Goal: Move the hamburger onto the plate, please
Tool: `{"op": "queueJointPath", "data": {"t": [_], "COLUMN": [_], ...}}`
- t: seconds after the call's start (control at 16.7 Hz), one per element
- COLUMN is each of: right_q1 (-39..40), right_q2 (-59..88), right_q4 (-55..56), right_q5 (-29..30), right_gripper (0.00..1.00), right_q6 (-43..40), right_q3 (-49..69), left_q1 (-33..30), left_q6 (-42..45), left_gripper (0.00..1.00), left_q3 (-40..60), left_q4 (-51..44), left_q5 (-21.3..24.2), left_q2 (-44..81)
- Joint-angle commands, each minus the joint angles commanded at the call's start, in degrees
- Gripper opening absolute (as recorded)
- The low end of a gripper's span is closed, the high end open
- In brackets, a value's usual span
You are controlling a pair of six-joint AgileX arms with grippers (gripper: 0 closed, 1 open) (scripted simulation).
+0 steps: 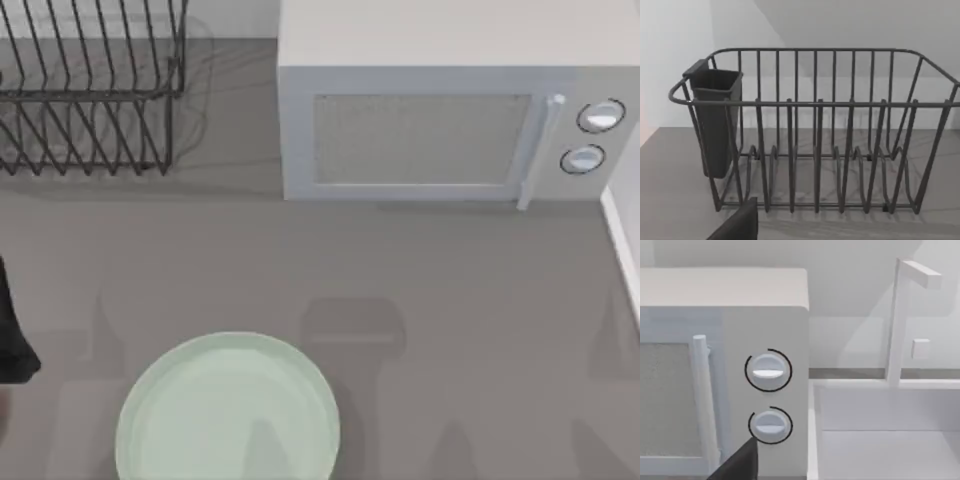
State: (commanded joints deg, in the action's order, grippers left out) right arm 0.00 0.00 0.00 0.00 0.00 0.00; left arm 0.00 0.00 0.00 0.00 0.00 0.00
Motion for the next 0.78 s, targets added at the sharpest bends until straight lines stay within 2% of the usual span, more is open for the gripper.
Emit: {"op": "queueJointPath", "data": {"t": [0.36,0.54,0.78], "right_q1": [0.0,0.0,0.0], "right_q2": [0.0,0.0,0.0], "right_q4": [0.0,0.0,0.0], "right_q5": [0.0,0.0,0.0], "right_gripper": [1.00,1.00,1.00], "right_q6": [0.0,0.0,0.0], "right_q3": [0.0,0.0,0.0], "left_q1": [1.1,2.8,5.6], "left_q6": [0.9,2.4,5.0], "left_gripper": [1.00,1.00,1.00], "left_q3": [4.9,12.0,23.4], "left_q4": [-4.8,-12.4,-25.3], "left_q5": [0.1,0.0,0.0], "left_q2": [6.2,17.2,39.0]}}
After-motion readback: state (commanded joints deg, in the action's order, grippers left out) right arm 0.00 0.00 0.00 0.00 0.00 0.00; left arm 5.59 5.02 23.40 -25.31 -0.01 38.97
